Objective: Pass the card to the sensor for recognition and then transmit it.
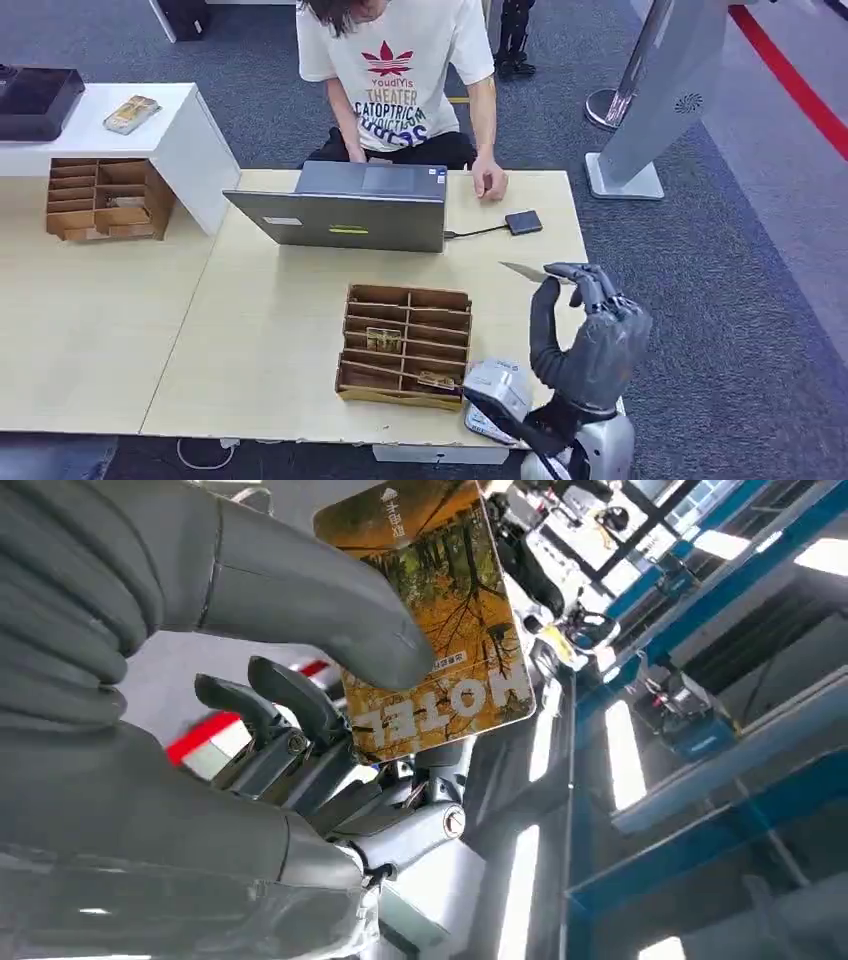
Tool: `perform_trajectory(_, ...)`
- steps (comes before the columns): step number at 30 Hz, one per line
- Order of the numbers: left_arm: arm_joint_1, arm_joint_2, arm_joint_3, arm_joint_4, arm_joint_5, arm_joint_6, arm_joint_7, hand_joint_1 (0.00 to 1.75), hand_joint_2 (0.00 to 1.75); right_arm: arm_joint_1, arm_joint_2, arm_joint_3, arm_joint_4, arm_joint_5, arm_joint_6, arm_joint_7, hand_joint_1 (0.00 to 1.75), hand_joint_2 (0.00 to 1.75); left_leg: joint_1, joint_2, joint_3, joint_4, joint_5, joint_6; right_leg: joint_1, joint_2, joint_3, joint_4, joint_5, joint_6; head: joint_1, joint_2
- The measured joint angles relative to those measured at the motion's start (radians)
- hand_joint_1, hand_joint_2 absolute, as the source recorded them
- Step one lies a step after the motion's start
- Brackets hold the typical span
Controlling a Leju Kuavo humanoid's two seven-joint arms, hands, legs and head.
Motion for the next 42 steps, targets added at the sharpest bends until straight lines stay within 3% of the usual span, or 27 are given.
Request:
perform_trajectory(4,-0.01,0.0,0.0,0.0,-0.055,0.0,0.015,0.0,0.0,-0.181,-0.036,0.011,0.131,0.082,0.085,0.132,1.75,1.75,0.0,0.0,0.0,0.0,0.003,0.0,0.0,0.0,0.0,0.0,0.002,0.0,0.0,0.0)
perform_trajectory(12,-0.017,0.0,0.0,0.0,-0.092,0.0,0.027,0.0,0.0,-0.378,-0.117,0.01,0.353,0.245,0.138,0.229,1.75,1.75,0.0,-0.001,-0.001,0.001,0.003,0.001,0.0,-0.001,-0.001,0.0,0.003,0.0,0.0,0.0)
perform_trajectory(22,-0.017,-0.002,0.0,0.0,-0.092,0.0,0.025,0.0,0.0,-0.453,-0.195,0.004,0.466,0.285,0.138,0.292,1.75,1.75,0.0,-0.001,-0.001,0.001,0.003,0.001,0.0,-0.001,-0.002,0.0,0.003,0.0,0.001,0.0)
perform_trajectory(33,-0.016,-0.009,0.0,0.0,-0.079,0.0,0.031,0.0,0.0,-0.462,-0.263,-0.035,0.527,0.27,0.12,0.31,1.75,1.75,0.0,-0.001,-0.001,0.001,0.003,0.001,0.0,-0.001,-0.002,0.0,0.003,0.0,0.0,0.0)
perform_trajectory(34,-0.016,-0.01,0.0,0.0,-0.079,0.0,0.032,0.0,0.0,-0.462,-0.265,-0.037,0.531,0.27,0.119,0.31,1.66,1.75,0.0,-0.001,-0.001,0.001,0.003,0.001,0.0,-0.001,-0.002,0.0,0.003,0.0,0.0,0.0)
perform_trajectory(35,-0.017,-0.01,0.0,0.0,-0.079,0.0,0.032,0.0,0.0,-0.462,-0.266,-0.038,0.533,0.269,0.119,0.31,0.09,1.75,0.0,-0.001,-0.001,0.001,0.003,0.001,0.0,-0.001,-0.002,0.0,0.003,0.0,0.0,0.0)
perform_trajectory(36,-0.017,-0.01,0.0,0.0,-0.079,0.0,0.032,0.0,0.0,-0.462,-0.268,-0.039,0.537,0.267,0.119,0.31,0.0,1.75,0.0,-0.001,-0.001,0.001,0.003,0.001,0.0,-0.001,-0.002,0.0,0.003,0.0,0.0,0.0)
perform_trajectory(37,-0.016,-0.011,0.0,0.0,-0.077,0.0,0.033,0.0,0.0,-0.462,-0.269,-0.039,0.54,0.259,0.121,0.31,0.0,0.0,0.0,-0.001,-0.001,0.001,0.003,0.001,0.0,-0.001,-0.002,0.0,0.003,0.0,0.0,0.0)
perform_trajectory(42,-0.016,-0.011,0.0,0.0,-0.061,0.0,0.037,0.0,0.0,-0.459,-0.263,-0.053,0.544,0.02,0.241,0.24,0.0,0.0,0.0,-0.001,-0.001,0.0,0.003,0.0,0.0,-0.001,-0.002,0.0,0.003,0.0,0.0,0.0)
